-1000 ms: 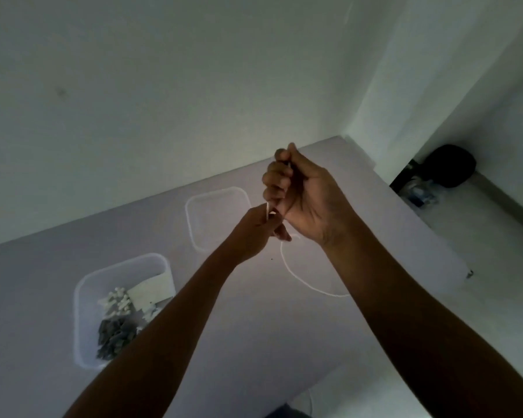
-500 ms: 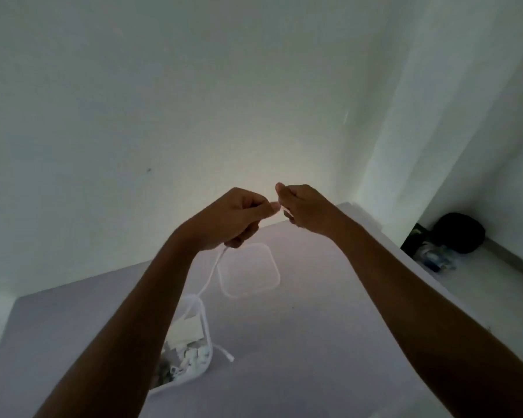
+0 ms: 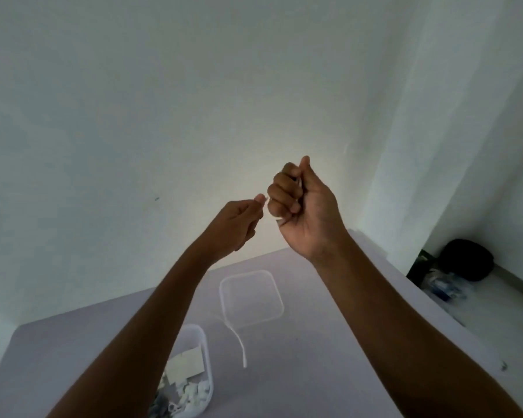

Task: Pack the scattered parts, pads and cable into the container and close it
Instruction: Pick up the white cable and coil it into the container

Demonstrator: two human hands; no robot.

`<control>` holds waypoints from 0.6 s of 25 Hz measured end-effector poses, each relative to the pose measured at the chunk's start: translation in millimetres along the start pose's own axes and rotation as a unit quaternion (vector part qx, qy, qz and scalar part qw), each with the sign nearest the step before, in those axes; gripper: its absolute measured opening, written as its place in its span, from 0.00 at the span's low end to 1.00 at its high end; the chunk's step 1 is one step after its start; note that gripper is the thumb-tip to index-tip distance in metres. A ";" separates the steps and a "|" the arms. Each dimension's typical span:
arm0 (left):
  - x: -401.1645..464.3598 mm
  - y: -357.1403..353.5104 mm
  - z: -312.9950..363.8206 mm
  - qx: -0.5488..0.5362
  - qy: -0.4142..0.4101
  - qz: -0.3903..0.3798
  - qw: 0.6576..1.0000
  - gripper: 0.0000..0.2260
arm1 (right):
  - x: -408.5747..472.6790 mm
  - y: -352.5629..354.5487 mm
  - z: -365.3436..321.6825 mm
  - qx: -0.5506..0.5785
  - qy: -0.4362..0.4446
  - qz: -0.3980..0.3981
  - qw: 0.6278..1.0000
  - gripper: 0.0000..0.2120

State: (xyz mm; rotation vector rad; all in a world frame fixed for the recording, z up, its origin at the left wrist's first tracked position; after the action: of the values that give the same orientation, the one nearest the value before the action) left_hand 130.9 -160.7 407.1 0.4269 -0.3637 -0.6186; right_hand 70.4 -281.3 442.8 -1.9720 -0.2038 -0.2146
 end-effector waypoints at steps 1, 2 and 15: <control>-1.6 -2.7 1.1 0.037 -0.003 -0.009 0.999 0.22 | 6.2 -2.3 -4.7 -0.002 0.065 0.007 0.998 0.20; -3.3 -3.9 3.5 0.077 -0.008 -0.019 0.997 0.22 | 11.9 -2.1 -8.7 -0.023 0.124 0.021 0.992 0.19; 4.2 47.5 20.9 0.134 -0.063 0.137 0.979 0.25 | 13.8 12.8 1.5 -0.344 -0.265 -0.003 0.901 0.27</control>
State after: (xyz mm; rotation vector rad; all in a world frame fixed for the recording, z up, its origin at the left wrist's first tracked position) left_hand 147.2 -134.1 448.8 0.5841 -0.6190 -0.3277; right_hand 86.9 -284.4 434.2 -2.7084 -0.5432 0.3029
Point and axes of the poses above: each hand's wrist, its own x-axis towards the middle knuckle, its own y-axis out of the back of the hand, z = x × y, the point moved 2 cm from there along x, towards the middle knuckle, and after that the axes turned 14 degrees about x, right-handed, at the moved point
